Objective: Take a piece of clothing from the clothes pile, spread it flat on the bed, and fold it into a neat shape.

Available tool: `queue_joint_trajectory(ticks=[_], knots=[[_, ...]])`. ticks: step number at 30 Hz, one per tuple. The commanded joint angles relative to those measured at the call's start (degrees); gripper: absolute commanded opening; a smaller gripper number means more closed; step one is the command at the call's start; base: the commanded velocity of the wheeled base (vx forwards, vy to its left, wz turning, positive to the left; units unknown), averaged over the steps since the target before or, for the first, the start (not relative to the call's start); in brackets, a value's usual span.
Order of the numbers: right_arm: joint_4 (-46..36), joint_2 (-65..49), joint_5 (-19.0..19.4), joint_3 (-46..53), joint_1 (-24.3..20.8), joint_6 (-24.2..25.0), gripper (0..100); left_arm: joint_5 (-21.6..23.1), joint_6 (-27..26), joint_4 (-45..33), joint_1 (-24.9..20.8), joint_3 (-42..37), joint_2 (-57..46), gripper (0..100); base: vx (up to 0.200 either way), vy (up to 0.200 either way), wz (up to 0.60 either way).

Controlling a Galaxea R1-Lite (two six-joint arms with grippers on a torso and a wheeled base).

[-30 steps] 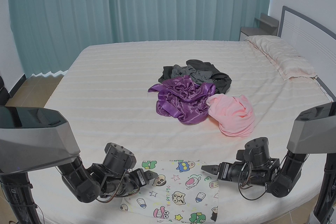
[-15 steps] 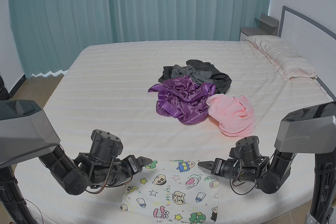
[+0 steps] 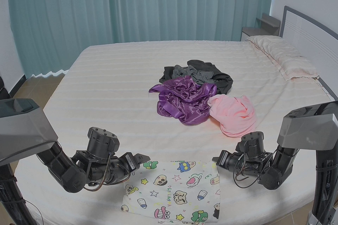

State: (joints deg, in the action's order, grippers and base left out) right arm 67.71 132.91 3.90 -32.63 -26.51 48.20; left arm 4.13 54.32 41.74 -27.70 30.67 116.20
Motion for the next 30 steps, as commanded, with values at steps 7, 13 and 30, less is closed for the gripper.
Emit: queue_joint_trajectory(ticks=[7, 13, 30], knots=[[-0.38, 0.24, -0.47, -0.59, 1.29, 0.4, 0, 0.0, 0.0, 0.27, 0.19, 0.09, 0.61, 100, 0.0, 0.0, 0.0], [0.41, -0.99, -0.56, 0.64, 2.61, 0.49, 100, 0.0, 0.0, 0.27, 1.51, 0.53, 0.25, 100, 0.0, 0.0, 0.0], [1.99, -54.96, -9.44, 27.27, 6.39, -23.59, 100, -19.25, -9.85, -9.57, 4.67, -6.06, -45.36, 100, 0.0, 0.0, 0.0]])
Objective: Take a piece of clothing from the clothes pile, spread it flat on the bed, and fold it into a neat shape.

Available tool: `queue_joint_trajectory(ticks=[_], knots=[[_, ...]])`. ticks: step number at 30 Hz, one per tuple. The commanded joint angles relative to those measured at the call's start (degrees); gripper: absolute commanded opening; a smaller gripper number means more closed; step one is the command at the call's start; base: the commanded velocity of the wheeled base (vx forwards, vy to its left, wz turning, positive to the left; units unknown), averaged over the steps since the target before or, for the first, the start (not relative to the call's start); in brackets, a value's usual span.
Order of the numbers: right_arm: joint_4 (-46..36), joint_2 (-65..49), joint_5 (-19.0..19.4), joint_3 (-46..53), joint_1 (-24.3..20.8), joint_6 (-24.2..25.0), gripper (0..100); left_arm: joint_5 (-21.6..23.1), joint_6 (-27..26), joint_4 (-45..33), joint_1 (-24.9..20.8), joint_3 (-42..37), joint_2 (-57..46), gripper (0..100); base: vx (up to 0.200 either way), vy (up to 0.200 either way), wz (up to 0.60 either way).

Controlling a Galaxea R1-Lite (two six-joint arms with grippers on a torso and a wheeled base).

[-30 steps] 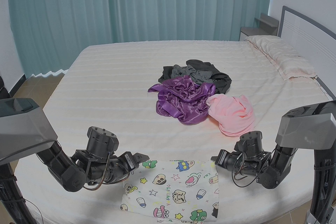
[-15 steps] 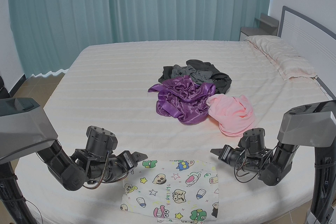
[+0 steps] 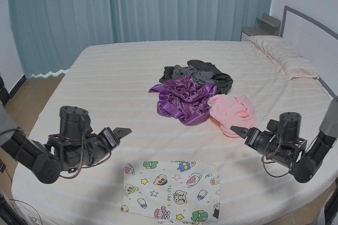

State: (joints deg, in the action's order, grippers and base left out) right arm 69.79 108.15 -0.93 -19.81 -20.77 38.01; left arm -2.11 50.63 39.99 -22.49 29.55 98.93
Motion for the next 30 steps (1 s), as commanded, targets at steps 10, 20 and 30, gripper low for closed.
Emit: queue_joint_trajectory(ticks=[10, 20, 30], knots=[[-29.1, -67.99, -5.14, 19.02, 4.6, -19.55, 100, -32.34, -18.99, -33.83, -2.73, -6.52, -62.72, 100, 0.0, 0.0, 0.0], [-65.57, -96.2, -4.79, 15.24, 11.54, -28.34, 100, -34.37, -33.4, -46.23, 13.09, -6.96, -80.91, 100, 0.0, 0.0, 0.0], [-71.11, -102.53, -4.35, 15.24, 14.88, -37.13, 100, -34.28, -48.87, -47.02, 21.7, -13.47, -96.38, 100, 0.0, 0.0, 0.0]])
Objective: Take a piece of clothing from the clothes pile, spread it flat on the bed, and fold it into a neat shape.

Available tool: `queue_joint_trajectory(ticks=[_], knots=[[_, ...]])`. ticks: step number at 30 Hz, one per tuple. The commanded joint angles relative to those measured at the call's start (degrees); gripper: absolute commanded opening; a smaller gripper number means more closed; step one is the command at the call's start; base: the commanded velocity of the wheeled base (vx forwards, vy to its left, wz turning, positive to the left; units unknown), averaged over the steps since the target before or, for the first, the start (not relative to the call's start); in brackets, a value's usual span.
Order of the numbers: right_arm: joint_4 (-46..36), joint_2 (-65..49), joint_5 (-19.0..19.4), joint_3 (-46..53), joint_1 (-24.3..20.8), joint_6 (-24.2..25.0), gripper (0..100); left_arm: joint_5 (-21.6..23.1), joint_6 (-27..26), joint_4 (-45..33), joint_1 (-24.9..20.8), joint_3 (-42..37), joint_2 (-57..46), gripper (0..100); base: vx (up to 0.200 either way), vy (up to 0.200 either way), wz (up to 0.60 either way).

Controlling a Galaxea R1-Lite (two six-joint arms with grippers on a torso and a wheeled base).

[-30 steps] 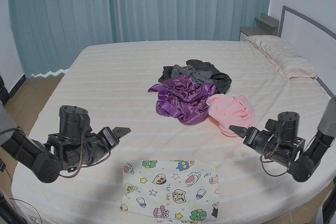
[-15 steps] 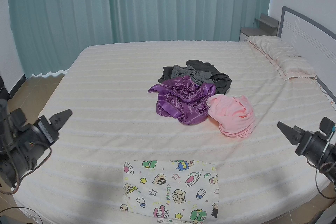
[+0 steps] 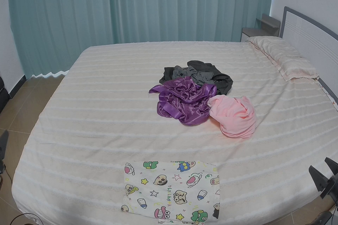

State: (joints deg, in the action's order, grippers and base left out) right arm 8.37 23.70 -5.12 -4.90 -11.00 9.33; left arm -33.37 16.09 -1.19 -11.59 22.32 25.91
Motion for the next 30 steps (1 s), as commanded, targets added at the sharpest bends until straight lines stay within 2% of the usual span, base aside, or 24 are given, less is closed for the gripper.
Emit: queue_joint_trajectory(ticks=[1, 3, 8, 12, 15, 18, 19, 20, 25, 28, 30], knots=[[-9.78, -18.07, -0.15, 0.33, 5.11, -8.62, 100, -3.02, -15.56, -5.84, 11.15, -7.12, -24.59, 100, 0.0, 0.0, 0.0], [-10.13, -18.07, -0.33, 0.86, 5.28, -8.97, 100, -3.02, -16.36, -5.13, 11.59, -8.96, -25.47, 100, 0.0, 0.0, 0.0], [-10.48, -19.57, -0.33, 2.88, 8.97, -10.38, 100, -3.02, -15.56, -2.67, 11.59, -13.27, -25.47, 100, 0.0, 0.0, 0.0], [-10.48, -23.35, -1.3, 2.7, 10.73, -11.79, 100, -1.0, -15.56, 3.57, 11.59, -21.35, -25.47, 100, 0.0, 0.0, 0.0], [-9.69, -23.7, -0.68, 3.05, 11.0, -14.25, 100, 0.41, -14.6, 5.41, 11.59, -22.32, -25.47, 100, 0.0, 0.0, 0.0], [-9.61, -23.7, 2.66, 3.14, 11.0, -14.25, 100, 1.9, -13.63, 5.15, 11.59, -22.32, -25.47, 100, 0.0, 0.0, 0.0], [-9.43, -23.7, 7.05, 3.32, 11.0, -14.69, 100, 4.71, -13.45, 5.15, 11.59, -22.32, -25.47, 100, 0.0, 0.0, 0.0], [-8.9, -23.7, 9.08, 3.49, 11.0, -14.86, 100, 6.3, -13.28, 5.15, 11.59, -22.32, -25.47, 100, 0.0, 0.0, 0.0], [-4.95, -23.7, 16.28, 4.81, 11.0, -17.68, 100, 15.52, -13.37, 5.06, 11.59, -22.32, -25.47, 100, 0.0, 0.0, 0.0], [-5.74, -23.7, 17.07, 4.55, 11.0, -17.59, 100, 17.98, -13.02, 4.97, 11.59, -22.32, -25.38, 100, 0.0, 0.0, 0.0], [-6.88, -23.7, 16.11, 4.2, 11.0, -16.62, 100, 18.86, -13.37, 4.97, 11.59, -22.32, -25.38, 100, 0.0, 0.0, 0.0]])
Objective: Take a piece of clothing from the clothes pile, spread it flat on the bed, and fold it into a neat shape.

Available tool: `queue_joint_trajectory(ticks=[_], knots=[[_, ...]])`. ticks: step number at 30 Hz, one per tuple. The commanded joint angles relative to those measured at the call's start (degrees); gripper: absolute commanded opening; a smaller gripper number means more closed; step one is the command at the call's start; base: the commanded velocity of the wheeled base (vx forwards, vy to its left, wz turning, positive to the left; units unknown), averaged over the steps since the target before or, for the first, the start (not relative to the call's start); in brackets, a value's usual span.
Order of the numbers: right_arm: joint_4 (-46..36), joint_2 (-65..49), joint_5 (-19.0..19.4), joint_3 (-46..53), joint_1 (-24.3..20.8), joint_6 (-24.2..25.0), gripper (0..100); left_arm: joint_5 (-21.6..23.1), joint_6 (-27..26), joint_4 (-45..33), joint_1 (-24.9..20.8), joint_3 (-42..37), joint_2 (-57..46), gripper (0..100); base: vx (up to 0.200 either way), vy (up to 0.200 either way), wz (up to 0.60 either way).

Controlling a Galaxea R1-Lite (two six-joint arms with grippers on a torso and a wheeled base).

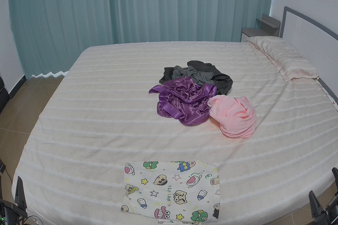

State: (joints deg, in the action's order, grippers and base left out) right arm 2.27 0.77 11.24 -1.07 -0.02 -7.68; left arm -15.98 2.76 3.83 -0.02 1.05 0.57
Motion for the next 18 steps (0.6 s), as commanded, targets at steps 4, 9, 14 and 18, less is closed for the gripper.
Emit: queue_joint_trajectory(ticks=[4, 9, 14, 18], knots=[[-3.06, -0.77, -7.99, -0.25, 0.02, 2.93, 100, 5.08, -0.12, -0.05, 0.02, -1.05, -0.05, 100, 0.0, 0.0, 0.0], [-4.99, 0.64, -10.27, 0.02, -0.59, 6.89, 100, 7.54, -2.23, -0.05, 0.02, -1.05, 0.04, 100, 0.0, 0.0, 0.0], [-4.55, -0.77, -10.1, 0.19, -0.15, 5.83, 100, 14.75, -3.55, -4.71, 0.02, -1.05, 0.22, 100, 0.0, 0.0, 0.0], [-3.67, -0.77, -10.19, 0.72, -0.15, 6.71, 100, 14.84, -4.78, -3.48, 0.02, -1.05, -0.31, 100, 0.0, 0.0, 0.0]])
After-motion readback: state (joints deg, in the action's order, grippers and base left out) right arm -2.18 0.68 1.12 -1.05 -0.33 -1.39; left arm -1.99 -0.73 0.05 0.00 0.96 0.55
